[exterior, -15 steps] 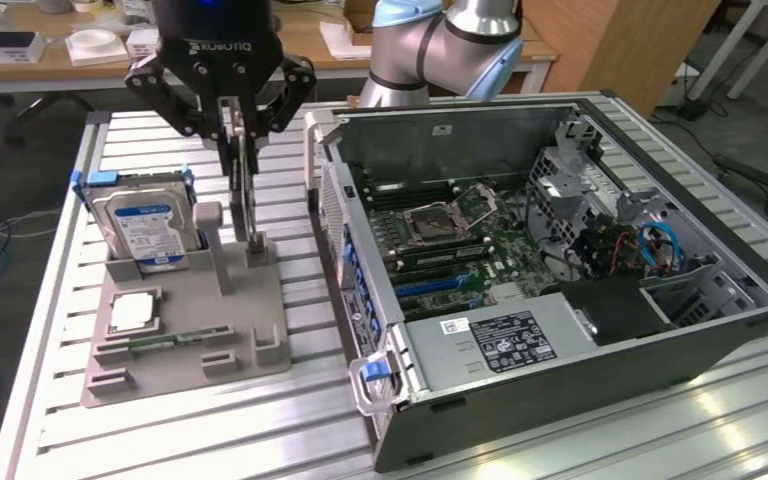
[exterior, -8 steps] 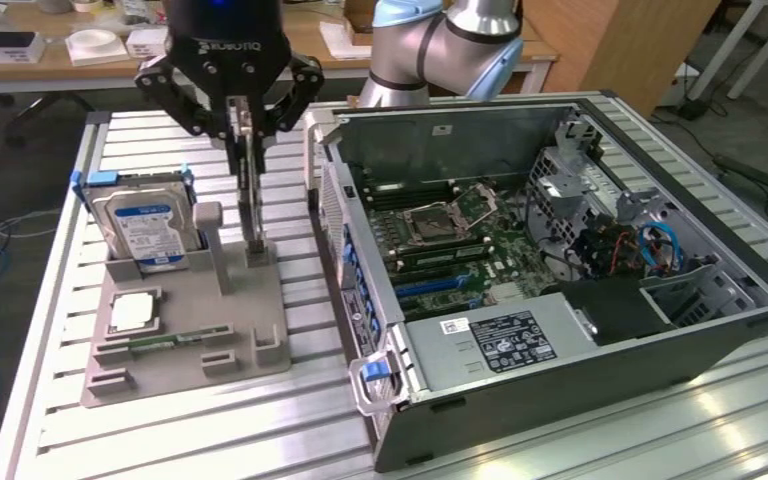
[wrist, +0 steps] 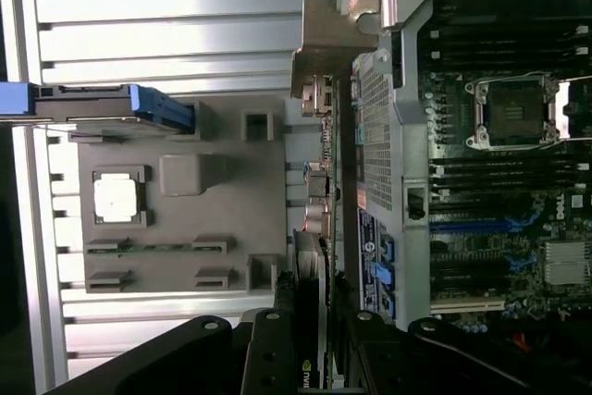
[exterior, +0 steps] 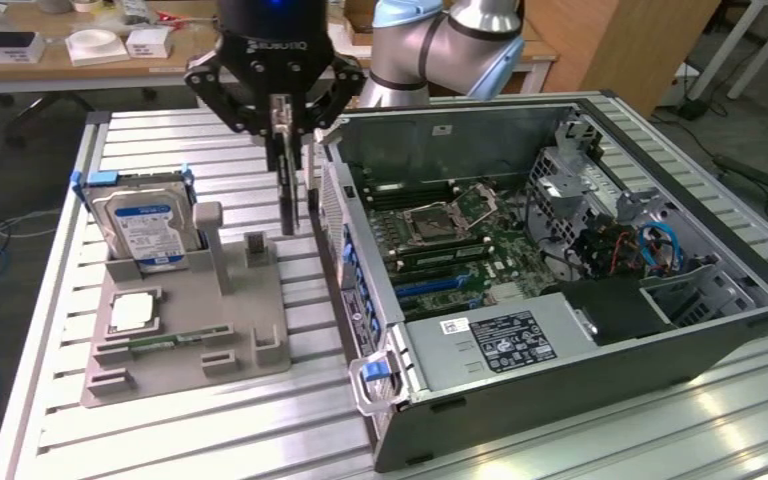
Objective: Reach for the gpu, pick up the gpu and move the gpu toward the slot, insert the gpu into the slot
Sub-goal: 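Pick up the gpu and move the gpu toward the slot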
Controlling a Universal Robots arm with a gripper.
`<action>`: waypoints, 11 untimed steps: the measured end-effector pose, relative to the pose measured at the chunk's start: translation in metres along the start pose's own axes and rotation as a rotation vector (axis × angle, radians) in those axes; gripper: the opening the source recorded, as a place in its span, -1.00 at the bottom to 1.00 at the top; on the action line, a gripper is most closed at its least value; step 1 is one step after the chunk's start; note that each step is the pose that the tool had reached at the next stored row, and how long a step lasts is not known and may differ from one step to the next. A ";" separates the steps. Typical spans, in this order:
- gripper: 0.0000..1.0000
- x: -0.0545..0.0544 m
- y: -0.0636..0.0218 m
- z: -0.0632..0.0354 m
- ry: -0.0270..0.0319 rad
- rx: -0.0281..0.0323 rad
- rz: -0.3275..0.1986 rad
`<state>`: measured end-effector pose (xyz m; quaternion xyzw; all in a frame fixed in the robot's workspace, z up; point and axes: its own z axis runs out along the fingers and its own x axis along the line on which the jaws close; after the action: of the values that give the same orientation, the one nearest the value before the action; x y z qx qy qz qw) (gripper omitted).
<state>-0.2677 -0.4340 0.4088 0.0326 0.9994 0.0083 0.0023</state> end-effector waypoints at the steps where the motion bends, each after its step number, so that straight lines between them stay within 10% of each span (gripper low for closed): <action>1: -0.47 -0.004 0.0003 0.0000 0.0001 0.0000 0.000; 11: -0.47 -0.039 0.0026 0.0002 0.0053 0.0004 0.000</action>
<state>-0.2282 -0.4341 0.4088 0.0327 0.9994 0.0082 -0.0003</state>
